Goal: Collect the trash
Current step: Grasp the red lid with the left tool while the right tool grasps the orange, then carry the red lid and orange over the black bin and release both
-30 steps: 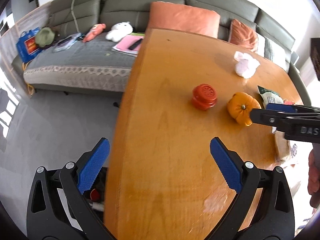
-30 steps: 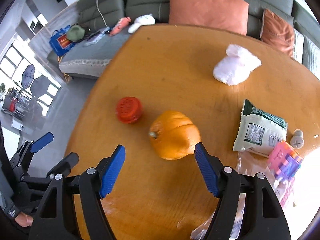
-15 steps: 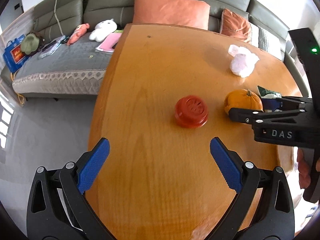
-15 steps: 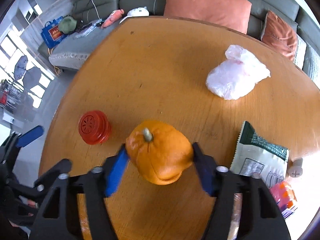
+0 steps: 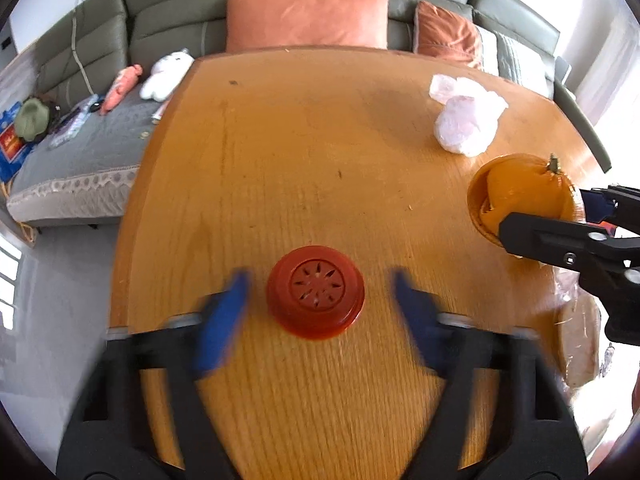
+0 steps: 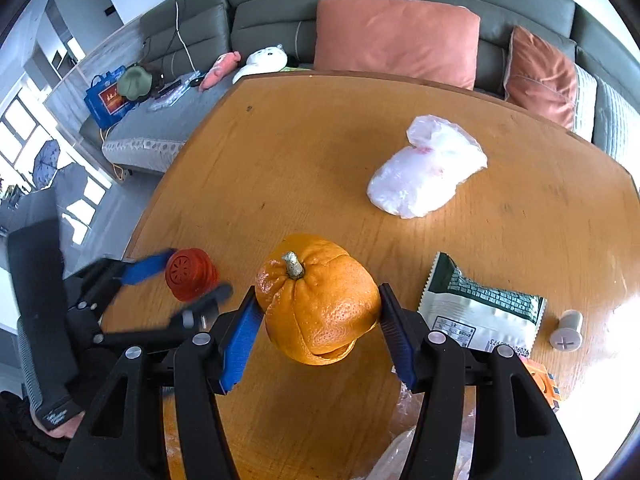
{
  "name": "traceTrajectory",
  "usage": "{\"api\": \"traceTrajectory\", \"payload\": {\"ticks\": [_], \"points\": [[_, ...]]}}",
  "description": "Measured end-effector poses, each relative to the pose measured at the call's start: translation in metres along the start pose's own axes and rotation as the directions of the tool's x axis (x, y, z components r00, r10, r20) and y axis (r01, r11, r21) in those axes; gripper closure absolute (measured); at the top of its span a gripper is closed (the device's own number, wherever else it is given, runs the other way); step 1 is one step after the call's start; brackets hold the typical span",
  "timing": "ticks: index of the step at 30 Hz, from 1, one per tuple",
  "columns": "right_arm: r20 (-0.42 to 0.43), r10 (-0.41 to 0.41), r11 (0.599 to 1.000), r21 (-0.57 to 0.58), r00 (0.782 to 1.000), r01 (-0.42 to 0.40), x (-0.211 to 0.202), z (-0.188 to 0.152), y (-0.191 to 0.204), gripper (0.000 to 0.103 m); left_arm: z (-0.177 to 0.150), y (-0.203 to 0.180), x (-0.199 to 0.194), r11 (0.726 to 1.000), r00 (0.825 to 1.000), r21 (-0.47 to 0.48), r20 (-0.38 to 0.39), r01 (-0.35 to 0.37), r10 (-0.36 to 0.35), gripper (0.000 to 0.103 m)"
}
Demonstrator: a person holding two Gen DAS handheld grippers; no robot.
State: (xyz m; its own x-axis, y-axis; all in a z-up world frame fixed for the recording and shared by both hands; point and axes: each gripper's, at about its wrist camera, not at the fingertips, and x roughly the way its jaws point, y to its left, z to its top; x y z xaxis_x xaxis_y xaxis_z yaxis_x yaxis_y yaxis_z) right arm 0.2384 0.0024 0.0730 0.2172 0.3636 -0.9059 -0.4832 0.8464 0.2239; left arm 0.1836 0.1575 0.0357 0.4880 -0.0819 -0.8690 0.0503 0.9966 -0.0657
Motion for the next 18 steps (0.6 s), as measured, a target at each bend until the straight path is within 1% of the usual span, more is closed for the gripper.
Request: {"api": "traceTrajectory", "payload": {"ticks": [3, 9, 15, 18], "points": [[-0.002, 0.01, 1.0, 0.01, 1.0, -0.01, -0.002, 0.002, 0.0, 0.044, 0.001, 0.004, 0.0, 1.0, 1.0, -0.015, 0.01, 0.023, -0.022, 0.058], [0.014, 0.019, 1.0, 0.0, 1.0, -0.019, -0.014, 0.001, 0.017, 0.044, -0.017, 0.011, -0.025, 1.0, 1.0, -0.019, 0.027, 0.003, -0.002, 0.058], [0.027, 0.045, 0.998, -0.053, 0.999, -0.043, -0.029, -0.005, 0.058, 0.044, -0.045, 0.025, -0.058, 0.999, 0.998, -0.05, 0.054, -0.019, 0.022, 0.058], [0.02, 0.066, 0.993, -0.098, 0.998, -0.064, -0.035, -0.011, 0.084, 0.044, -0.065, 0.04, -0.078, 0.995, 0.997, -0.089, 0.067, -0.033, 0.039, 0.058]]}}
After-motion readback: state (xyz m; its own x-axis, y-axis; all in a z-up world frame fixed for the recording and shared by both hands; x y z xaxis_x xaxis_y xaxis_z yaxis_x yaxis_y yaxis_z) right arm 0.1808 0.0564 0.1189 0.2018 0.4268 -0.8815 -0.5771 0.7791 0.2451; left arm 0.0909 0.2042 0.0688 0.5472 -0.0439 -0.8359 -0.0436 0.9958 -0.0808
